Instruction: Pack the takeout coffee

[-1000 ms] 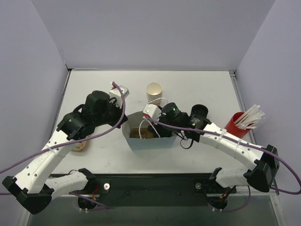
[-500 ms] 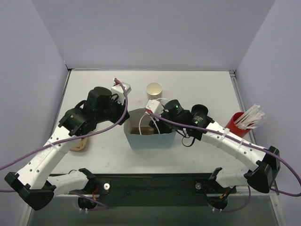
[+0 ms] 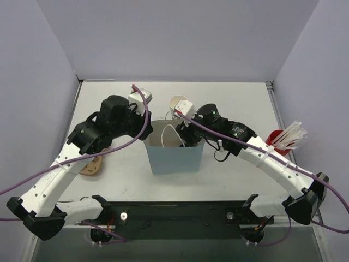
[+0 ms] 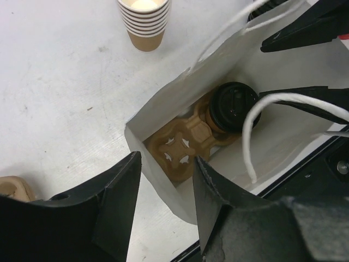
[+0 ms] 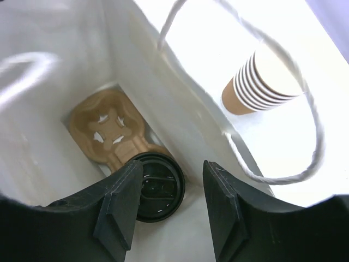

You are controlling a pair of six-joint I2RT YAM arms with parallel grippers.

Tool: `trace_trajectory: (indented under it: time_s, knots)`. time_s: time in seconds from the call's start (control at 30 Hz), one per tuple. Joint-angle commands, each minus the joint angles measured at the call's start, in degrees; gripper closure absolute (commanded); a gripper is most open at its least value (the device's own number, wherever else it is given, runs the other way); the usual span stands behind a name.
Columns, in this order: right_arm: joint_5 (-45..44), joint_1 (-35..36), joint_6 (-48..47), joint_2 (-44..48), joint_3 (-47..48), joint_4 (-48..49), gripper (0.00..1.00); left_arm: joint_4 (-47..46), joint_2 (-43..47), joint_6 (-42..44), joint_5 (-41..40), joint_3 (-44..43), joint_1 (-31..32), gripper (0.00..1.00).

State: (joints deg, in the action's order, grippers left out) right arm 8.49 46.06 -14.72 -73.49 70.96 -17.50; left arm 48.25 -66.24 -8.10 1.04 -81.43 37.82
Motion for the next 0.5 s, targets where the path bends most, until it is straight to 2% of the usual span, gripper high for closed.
trace_trajectory:
  time_s: [0.0, 0.37, 0.47]
  knots:
    - [1.62, -0.89, 2.85, 1.86, 4.36, 0.36, 0.52, -1.67, 0.67, 0.72, -2.62, -4.00, 0.15, 0.47]
    - [1.17, -1.50, 8.12, 4.67, 6.04, 0.53, 0.54, -2.72, 2.60, -0.78, -3.23, -5.94, 0.15, 0.41]
    - [3.02, -1.50, 11.72, 7.22, 5.94, 3.86, 0.54, -3.16, 3.83, -1.57, -3.94, -5.32, 0.15, 0.30]
